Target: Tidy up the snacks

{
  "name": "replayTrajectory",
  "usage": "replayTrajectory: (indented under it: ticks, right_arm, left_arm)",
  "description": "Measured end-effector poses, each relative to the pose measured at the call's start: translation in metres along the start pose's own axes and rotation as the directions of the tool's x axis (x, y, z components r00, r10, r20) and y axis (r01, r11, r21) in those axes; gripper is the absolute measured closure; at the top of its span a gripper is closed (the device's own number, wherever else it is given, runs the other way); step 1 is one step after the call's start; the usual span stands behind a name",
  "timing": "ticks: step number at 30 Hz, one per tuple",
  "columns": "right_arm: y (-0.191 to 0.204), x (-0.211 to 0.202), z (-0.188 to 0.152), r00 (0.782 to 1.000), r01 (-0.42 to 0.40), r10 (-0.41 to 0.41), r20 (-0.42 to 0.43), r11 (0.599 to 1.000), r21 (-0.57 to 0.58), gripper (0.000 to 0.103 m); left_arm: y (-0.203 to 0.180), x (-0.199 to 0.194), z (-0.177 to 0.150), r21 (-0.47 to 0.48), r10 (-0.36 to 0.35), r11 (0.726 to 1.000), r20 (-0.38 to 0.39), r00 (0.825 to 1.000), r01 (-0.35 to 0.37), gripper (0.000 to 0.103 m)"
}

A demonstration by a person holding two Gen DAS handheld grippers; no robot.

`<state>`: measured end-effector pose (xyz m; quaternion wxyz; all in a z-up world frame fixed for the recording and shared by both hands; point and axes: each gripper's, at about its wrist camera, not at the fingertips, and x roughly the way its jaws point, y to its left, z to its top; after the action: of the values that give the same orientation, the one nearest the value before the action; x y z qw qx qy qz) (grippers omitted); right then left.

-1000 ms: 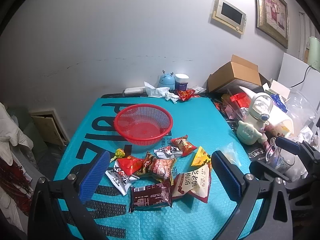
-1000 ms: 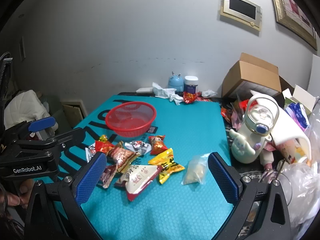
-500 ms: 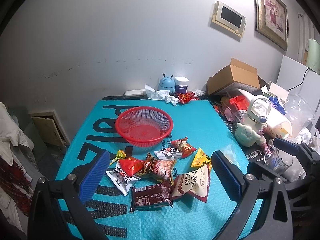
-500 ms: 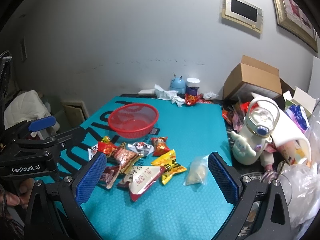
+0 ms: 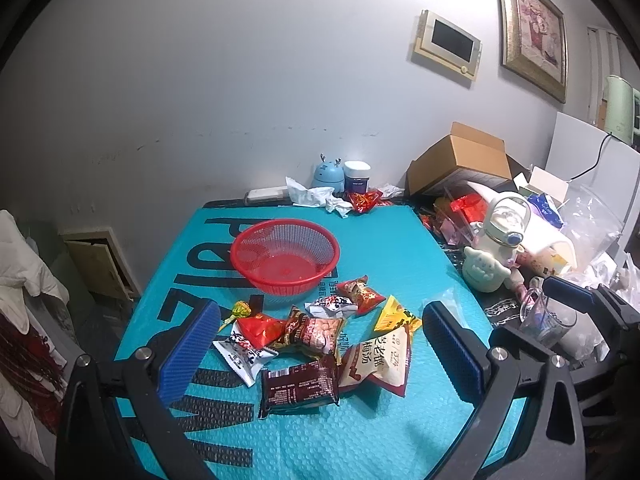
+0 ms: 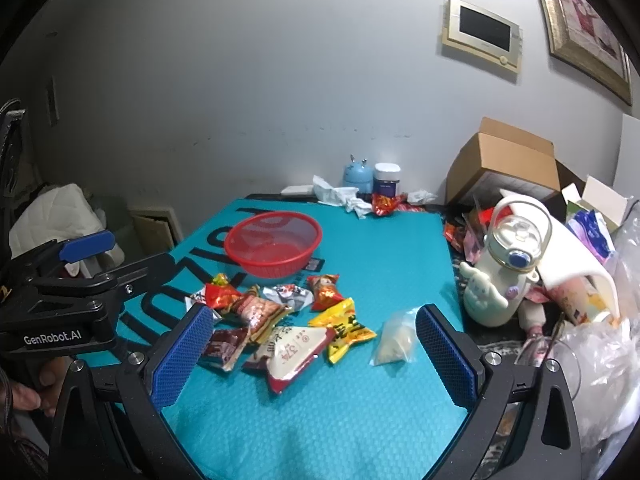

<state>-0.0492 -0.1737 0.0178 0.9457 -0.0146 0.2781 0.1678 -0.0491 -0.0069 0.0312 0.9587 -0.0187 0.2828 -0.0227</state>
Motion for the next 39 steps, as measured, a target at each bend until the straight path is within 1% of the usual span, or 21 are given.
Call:
replayTrajectory:
  ticks: [12,16,23,31,39]
  right_arm:
    - [0.002,-0.011,-0.011,1.0,-0.003,0.002,0.01,1.0,0.008,0.0]
    - [0.003,-0.014,-0.019,1.0,-0.005,0.005,0.004,1.0,0.016,0.0]
    - [0.007,-0.014,-0.037,0.999,-0.023,0.024,-0.025,0.999,0.039,0.0]
    - [0.012,-0.01,-0.057,0.997,-0.058,0.062,-0.05,0.996,0.064,0.0]
    - [0.021,-0.004,-0.066,0.994,-0.094,0.098,-0.053,0.993,0.064,0.001]
  left_arm:
    - [-0.006,-0.012,-0.011,0.012,-0.03,0.999,0.008,1.0,0.03,0.0]
    - [-0.005,-0.012,-0.017,0.014,-0.04,0.999,-0.006,0.999,0.04,0.0]
    - [0.0,-0.014,-0.037,-0.005,-0.066,0.998,-0.041,0.997,0.066,0.0]
    - [0.002,-0.014,-0.061,-0.006,-0.064,0.998,-0.081,0.995,0.064,0.0]
    - [0.014,-0.011,-0.072,-0.022,-0.051,0.999,-0.104,0.993,0.049,0.0]
